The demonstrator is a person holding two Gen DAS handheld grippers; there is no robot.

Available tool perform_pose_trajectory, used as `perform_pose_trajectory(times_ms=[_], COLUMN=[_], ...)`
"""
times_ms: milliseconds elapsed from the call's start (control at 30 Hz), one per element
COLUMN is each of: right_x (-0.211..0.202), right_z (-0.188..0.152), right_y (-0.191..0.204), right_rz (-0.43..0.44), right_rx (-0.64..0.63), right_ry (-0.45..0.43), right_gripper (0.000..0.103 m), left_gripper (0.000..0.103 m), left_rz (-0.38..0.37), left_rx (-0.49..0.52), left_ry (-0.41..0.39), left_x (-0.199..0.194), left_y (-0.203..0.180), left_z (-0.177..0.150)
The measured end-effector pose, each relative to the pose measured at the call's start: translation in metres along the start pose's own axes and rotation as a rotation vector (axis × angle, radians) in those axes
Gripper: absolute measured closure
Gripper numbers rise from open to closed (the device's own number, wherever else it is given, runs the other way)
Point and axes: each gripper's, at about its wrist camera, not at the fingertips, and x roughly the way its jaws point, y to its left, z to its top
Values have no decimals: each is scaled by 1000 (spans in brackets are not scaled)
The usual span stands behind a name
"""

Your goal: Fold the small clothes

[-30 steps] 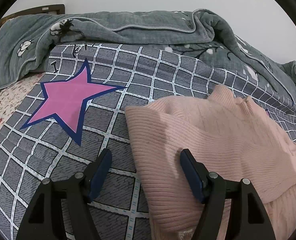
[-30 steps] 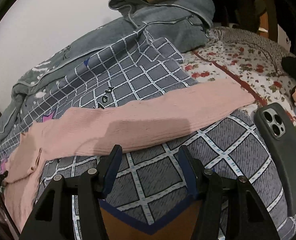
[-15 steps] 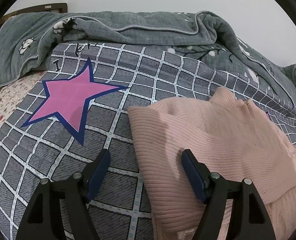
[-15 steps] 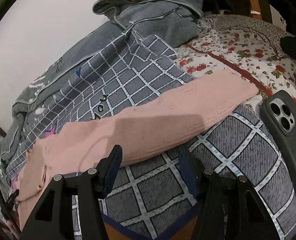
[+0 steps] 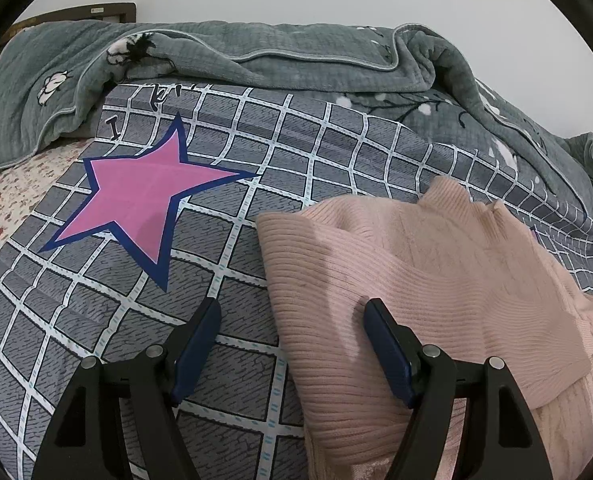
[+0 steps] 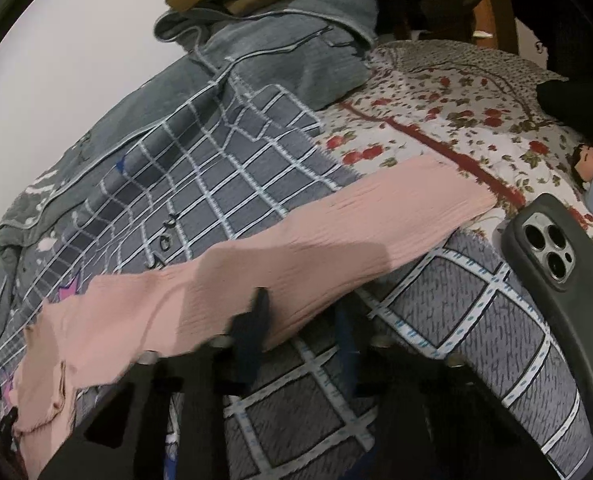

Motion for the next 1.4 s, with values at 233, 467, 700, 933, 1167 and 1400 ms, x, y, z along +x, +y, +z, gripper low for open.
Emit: perform_pose_trajectory(times_ms=[233, 467, 700, 933, 1167, 1400], right_x=[-22, -63, -111, -131, -95, -109], right_z=[-4, -12, -17, -81, -192, -232], right_y=[25, 82, 210, 357, 452, 432], right_rz=[-64, -42, 107, 338, 532, 643], right_rx=[-107, -240, -462, -644, -745, -845], right_ry=[-133, -279, -343, -294, -12, 23], right_gripper=[98, 98, 98, 98, 97, 46], left_gripper=[31, 31, 26, 21, 20, 20], left_rz=[1, -8, 57, 154, 136, 32], left_rx=[0, -19, -108, -122, -173, -122], left_ry=[0, -3, -25, -59, -52, -30], left_x=[0, -1, -18, -57, -90, -95], left_y=[0, 4, 23, 69, 122, 107], left_z=[0, 1, 4, 1, -5, -12])
